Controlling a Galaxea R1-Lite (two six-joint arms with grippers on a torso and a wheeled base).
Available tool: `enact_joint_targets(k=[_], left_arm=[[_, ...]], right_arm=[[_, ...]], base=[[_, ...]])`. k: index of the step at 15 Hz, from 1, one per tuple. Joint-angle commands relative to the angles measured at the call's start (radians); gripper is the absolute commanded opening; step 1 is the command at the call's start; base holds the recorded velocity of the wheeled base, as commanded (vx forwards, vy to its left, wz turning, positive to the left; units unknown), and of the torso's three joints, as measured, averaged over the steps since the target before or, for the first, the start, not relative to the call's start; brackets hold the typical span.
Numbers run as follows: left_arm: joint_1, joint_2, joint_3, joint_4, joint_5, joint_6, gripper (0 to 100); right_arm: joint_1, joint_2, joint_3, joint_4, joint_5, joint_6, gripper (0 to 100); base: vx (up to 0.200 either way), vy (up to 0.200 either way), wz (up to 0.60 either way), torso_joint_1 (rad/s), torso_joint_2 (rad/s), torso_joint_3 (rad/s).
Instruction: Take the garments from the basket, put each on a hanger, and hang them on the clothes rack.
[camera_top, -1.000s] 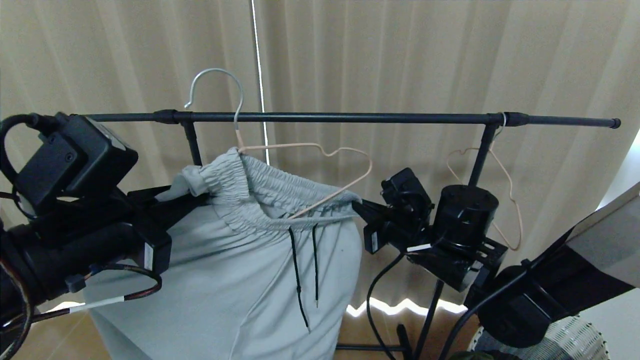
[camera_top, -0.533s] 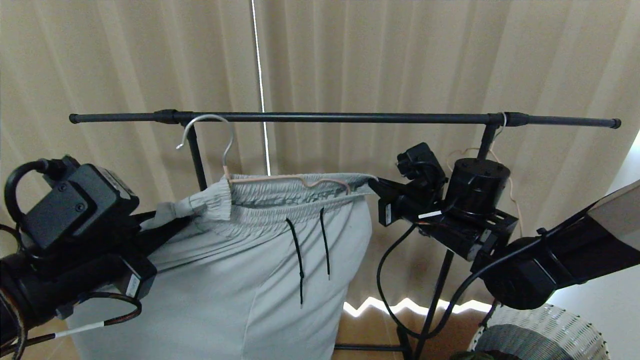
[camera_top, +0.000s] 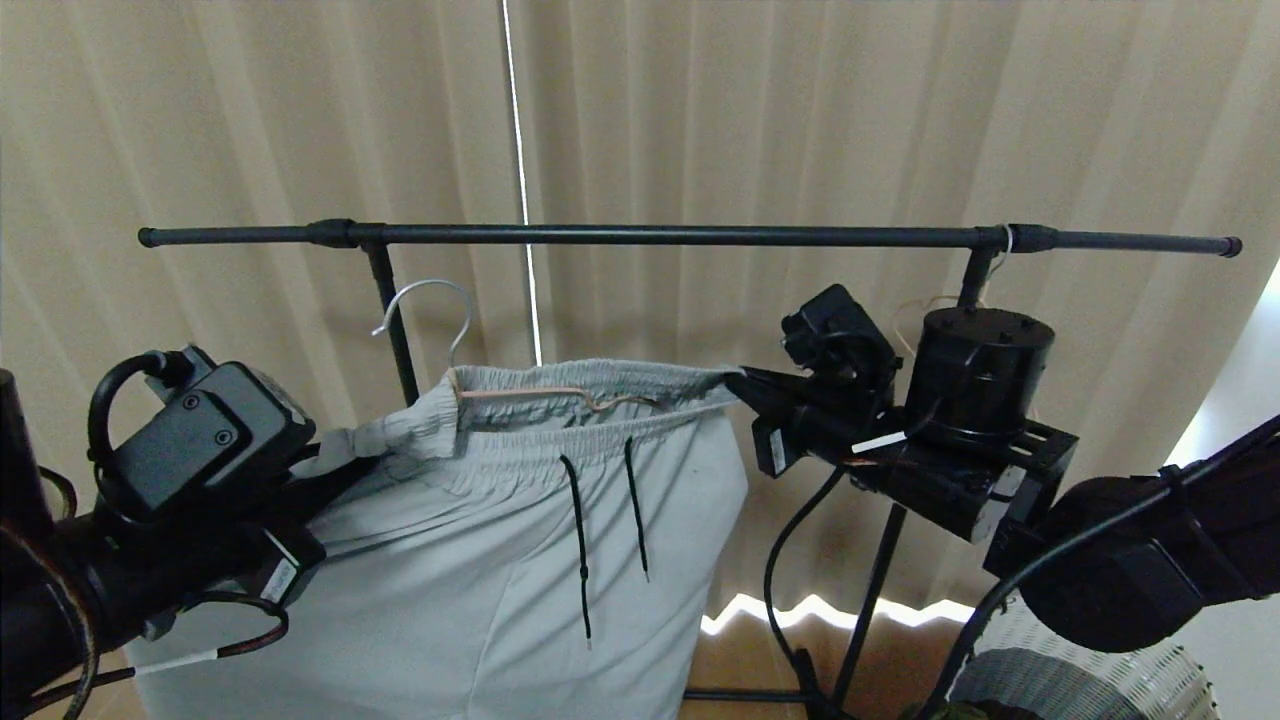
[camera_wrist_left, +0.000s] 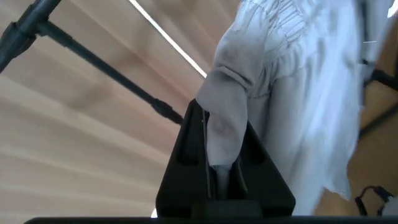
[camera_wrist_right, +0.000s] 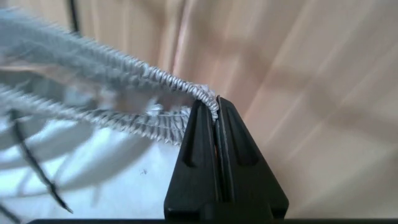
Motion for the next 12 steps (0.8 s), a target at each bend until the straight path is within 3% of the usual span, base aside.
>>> enact_joint_targets(k=[1,3,7,8,12], left_arm=[[-0.003,0.034,-0.009,-0.003,0.03,-0.001,0],[-0.014,0.037,-0.012,-0.008,0.032,-0.001,0],[-0.02,0.08,-0.025,-0.067,0.032,-0.034,0],[-0.025,0.086,-0.021,-0.086,0.032,-0.034,0],[-0.051,0.077,-0.015,-0.097,0.024,-0.034,0]], right_arm=[[0.083,-0.046,0.054,-0.002,0.001,-0.063,0],[0.133,-0.055,0.082,0.015,0.003,-0.149,0],[0.199,-0.069,0.1,0.067,-0.005,-0.169,0],[0.204,-0.078,0.115,0.078,-0.007,-0.187,100],[0.204,-0.103,0.144,0.089,-0.013,-0.236,100]], base=[[0.0,0.0,0.0,0.0,0.0,0.0],[0.0,0.0,0.0,0.0,0.0,0.0],[0.0,0.0,0.0,0.0,0.0,0.0],[0.0,0.0,0.0,0.0,0.0,0.0],[0.0,0.0,0.0,0.0,0.0,0.0]])
